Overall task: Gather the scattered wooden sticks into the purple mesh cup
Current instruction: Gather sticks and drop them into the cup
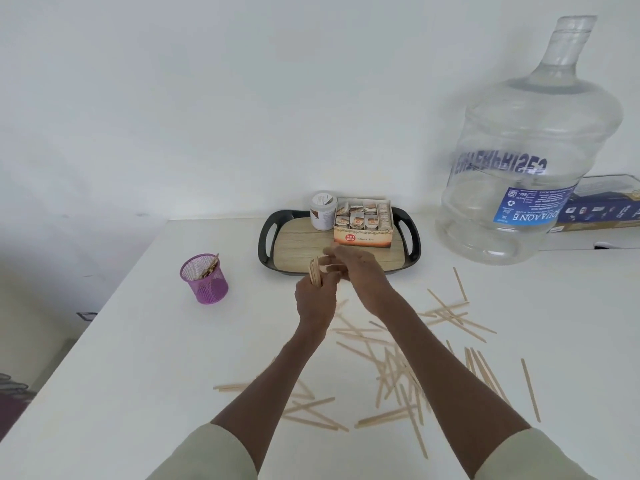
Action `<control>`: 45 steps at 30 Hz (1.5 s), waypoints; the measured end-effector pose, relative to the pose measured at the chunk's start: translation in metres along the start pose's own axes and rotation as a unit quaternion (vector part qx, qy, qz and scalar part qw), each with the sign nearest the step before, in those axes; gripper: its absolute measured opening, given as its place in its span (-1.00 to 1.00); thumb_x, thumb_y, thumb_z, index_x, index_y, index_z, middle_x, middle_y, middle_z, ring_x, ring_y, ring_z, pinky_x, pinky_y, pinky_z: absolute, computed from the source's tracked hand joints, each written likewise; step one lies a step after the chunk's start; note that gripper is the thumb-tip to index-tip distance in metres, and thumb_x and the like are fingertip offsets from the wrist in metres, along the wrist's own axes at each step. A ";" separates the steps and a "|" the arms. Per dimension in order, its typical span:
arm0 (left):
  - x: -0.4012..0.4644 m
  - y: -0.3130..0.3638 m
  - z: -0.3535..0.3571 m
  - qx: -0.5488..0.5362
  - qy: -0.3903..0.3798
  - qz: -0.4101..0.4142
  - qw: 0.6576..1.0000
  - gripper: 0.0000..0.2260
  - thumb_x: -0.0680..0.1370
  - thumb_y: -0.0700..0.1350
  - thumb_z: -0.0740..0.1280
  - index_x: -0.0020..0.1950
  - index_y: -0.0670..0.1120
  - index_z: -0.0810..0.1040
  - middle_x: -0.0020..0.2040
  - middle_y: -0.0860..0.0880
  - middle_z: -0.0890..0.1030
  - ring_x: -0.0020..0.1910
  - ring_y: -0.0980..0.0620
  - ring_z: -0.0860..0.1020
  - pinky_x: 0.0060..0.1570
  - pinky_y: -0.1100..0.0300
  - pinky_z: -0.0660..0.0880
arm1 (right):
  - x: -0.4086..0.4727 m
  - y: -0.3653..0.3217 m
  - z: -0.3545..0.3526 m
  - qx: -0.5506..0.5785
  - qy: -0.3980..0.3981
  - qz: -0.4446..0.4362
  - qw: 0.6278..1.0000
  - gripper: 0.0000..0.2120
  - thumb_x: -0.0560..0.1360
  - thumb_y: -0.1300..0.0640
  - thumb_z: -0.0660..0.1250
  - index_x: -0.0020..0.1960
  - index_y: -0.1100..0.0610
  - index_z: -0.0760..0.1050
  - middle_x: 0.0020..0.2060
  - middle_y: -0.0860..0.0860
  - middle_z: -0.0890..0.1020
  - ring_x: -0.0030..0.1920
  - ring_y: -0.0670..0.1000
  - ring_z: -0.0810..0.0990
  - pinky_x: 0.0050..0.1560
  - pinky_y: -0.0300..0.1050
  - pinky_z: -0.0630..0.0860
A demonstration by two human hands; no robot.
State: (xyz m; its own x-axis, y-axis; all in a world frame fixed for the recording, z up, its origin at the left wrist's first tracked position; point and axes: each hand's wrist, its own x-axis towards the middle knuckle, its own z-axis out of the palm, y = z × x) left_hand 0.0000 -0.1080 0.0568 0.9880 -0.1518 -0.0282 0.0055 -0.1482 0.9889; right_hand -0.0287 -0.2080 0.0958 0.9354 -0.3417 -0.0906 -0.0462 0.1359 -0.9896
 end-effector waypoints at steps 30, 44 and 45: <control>0.065 -0.078 -0.161 0.055 0.046 -0.093 0.993 -0.70 0.38 -0.05 0.52 0.02 -0.10 0.53 -0.22 0.04 0.66 -0.44 0.18 0.56 -0.20 0.13 0.62 | 0.062 -0.048 0.163 -0.492 -0.080 -0.168 0.850 -0.88 0.43 0.34 0.42 -0.08 0.28 0.71 -0.24 0.11 0.71 -0.38 -0.14 0.54 -0.37 -0.52 0.38; 0.075 -0.106 -0.174 0.027 -0.016 -0.157 0.987 -0.76 0.44 -0.07 0.49 0.03 -0.09 0.55 -0.12 -0.04 0.67 -0.26 0.06 0.61 -0.07 0.00 0.61 | 0.120 0.006 0.250 -0.505 -0.076 -0.173 0.842 -0.79 0.55 0.33 0.27 0.07 0.28 0.66 -0.01 0.17 0.71 0.01 0.14 0.67 0.08 0.02 0.58; 0.075 -0.106 -0.173 0.028 -0.018 -0.157 0.987 -0.76 0.44 -0.07 0.49 0.03 -0.09 0.55 -0.12 -0.04 0.67 -0.26 0.05 0.61 -0.06 0.00 0.61 | 0.121 0.011 0.251 -0.516 -0.090 -0.157 0.837 -0.78 0.56 0.33 0.27 0.11 0.27 0.65 0.02 0.18 0.70 0.03 0.15 0.66 0.08 0.03 0.59</control>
State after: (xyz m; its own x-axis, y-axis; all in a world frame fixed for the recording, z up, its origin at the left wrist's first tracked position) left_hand 0.1004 0.0658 -0.0248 0.9330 -0.1242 -0.3379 0.3009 -0.2461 0.9213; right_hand 0.1724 -0.0142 0.1024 0.9915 -0.0512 0.1194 0.0215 -0.8416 -0.5396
